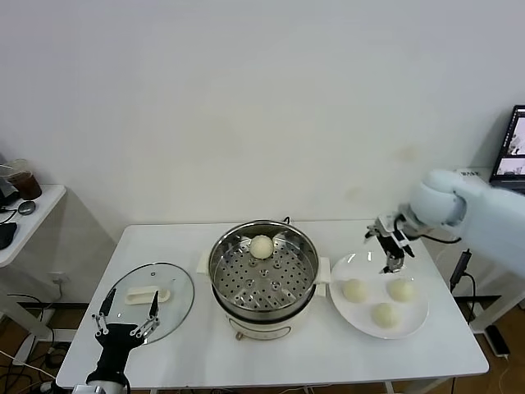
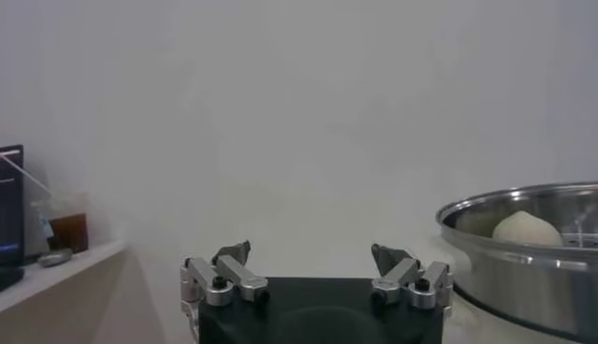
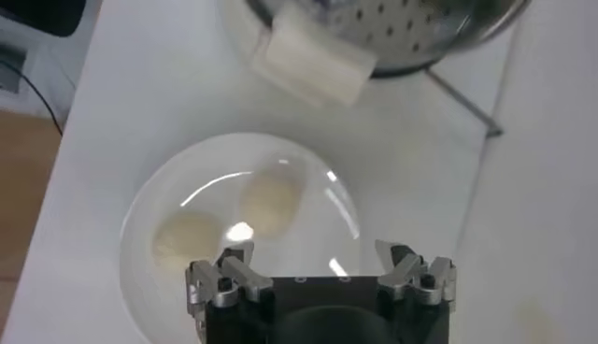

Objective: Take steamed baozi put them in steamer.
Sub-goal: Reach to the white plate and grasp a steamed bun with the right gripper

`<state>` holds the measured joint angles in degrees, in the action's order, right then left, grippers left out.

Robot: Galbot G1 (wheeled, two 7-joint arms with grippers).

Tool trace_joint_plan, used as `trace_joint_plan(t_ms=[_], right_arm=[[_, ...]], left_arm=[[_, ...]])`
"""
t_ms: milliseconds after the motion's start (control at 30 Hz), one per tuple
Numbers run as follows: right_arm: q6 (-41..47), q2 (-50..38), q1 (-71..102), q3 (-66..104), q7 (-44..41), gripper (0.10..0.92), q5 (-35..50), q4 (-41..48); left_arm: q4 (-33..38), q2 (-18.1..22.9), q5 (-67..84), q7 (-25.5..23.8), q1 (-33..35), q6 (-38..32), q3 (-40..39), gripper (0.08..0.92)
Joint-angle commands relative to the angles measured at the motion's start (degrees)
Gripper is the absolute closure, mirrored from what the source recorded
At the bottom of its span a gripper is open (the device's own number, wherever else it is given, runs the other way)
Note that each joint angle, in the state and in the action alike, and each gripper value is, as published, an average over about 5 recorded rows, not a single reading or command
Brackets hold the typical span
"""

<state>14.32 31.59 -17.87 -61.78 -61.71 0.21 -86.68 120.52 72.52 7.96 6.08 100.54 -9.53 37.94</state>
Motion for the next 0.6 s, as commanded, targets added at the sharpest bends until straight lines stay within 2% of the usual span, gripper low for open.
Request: trace_joint_plan(t_ms=[33,267,600], right_arm=[[1.2,-0.2,14.7,10.0,1.3,0.203,-3.8,4.7],[-0.4,6.6,19.4,12.7,1.7,0.203,-6.6,10.3],[-1.1,11.9,21.4,14.2,1.9,0.203,-8.3,14.4]], left_arm=[[0.1,0.4,-0.2,0.0,0.5,-0.1,0.3,0.177],[0.0,0.5,-0.2,0.0,0.8,-0.1,1.2,0.177],[-1.0,0.3,-0.1,-0.1,0.6,-0.2,2.1,0.177]])
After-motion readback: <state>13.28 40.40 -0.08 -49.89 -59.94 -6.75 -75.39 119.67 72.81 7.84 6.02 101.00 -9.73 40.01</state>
